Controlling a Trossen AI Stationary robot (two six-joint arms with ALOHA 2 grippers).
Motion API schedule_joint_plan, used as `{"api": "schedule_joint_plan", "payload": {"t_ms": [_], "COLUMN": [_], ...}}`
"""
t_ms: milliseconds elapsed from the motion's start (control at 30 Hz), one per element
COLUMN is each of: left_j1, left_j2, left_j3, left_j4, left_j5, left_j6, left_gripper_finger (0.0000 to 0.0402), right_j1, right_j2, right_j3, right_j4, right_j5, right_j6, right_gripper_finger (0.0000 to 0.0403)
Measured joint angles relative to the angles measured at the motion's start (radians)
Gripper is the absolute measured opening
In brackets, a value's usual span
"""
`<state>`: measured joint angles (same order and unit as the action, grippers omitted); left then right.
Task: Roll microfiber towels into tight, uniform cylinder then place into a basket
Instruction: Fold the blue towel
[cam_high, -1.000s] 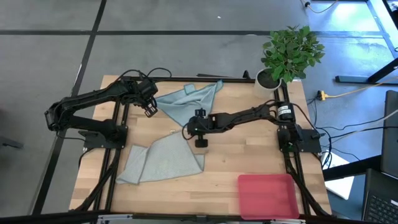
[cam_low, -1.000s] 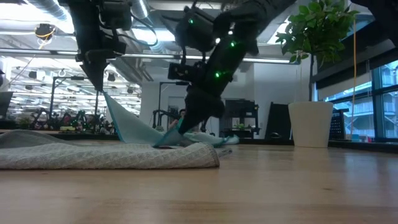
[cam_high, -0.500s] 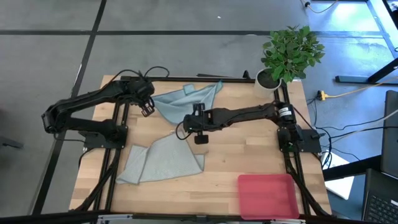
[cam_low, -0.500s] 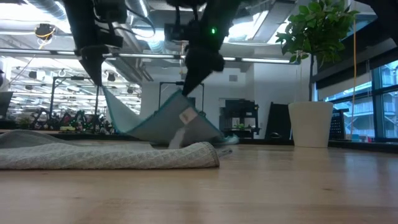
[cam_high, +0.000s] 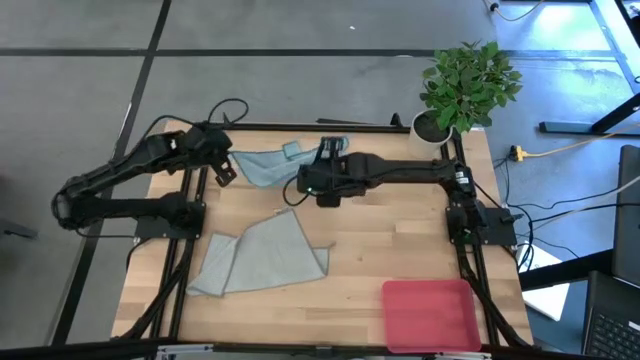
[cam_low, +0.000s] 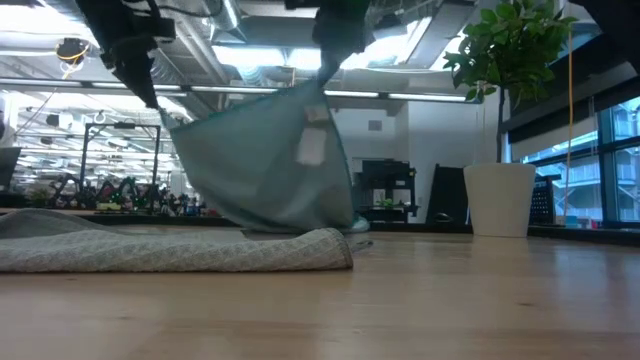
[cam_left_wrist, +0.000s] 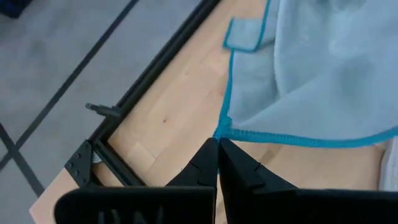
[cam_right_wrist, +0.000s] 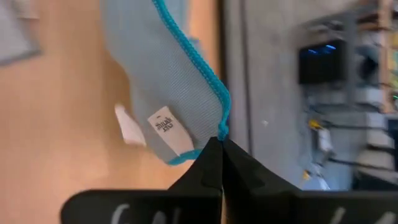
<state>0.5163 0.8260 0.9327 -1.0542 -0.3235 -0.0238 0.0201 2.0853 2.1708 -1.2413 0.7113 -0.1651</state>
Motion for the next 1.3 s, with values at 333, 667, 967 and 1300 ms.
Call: {"api": "schedule_joint_plan", "payload": {"t_ms": [333,667,967,1300], "left_j1": [-0.001,0.0,-0.001,0.0], "left_j2": [0.013,0.066,0.178,0.235], "left_j3": [0.156,0.328,0.362,0.362], "left_j4": [0.001,0.026,0.028,0.06], "left_j5": [-0.009,-0.173,-0.174,-0.173], "left_j6": [0.059,0.019,0.006,0.041], "left_gripper_finger": [0.0,0.0,0.0,0.0], "right_j1": [-0.097,-0.2,-0.23,-0.249], "right_j2": [-0.014,-0.139,-0.173,-0.174], "right_j3": [0.182,0.169,0.169,0.169], "right_j4": [-0.161,-0.193,-0.163,-0.154], "right_j5": [0.063,0.059,0.053,0.044], "right_j6": [-0.006,0.0,-0.074,-0.103], "right_gripper_finger": [0.0,0.0,0.0,0.0]}}
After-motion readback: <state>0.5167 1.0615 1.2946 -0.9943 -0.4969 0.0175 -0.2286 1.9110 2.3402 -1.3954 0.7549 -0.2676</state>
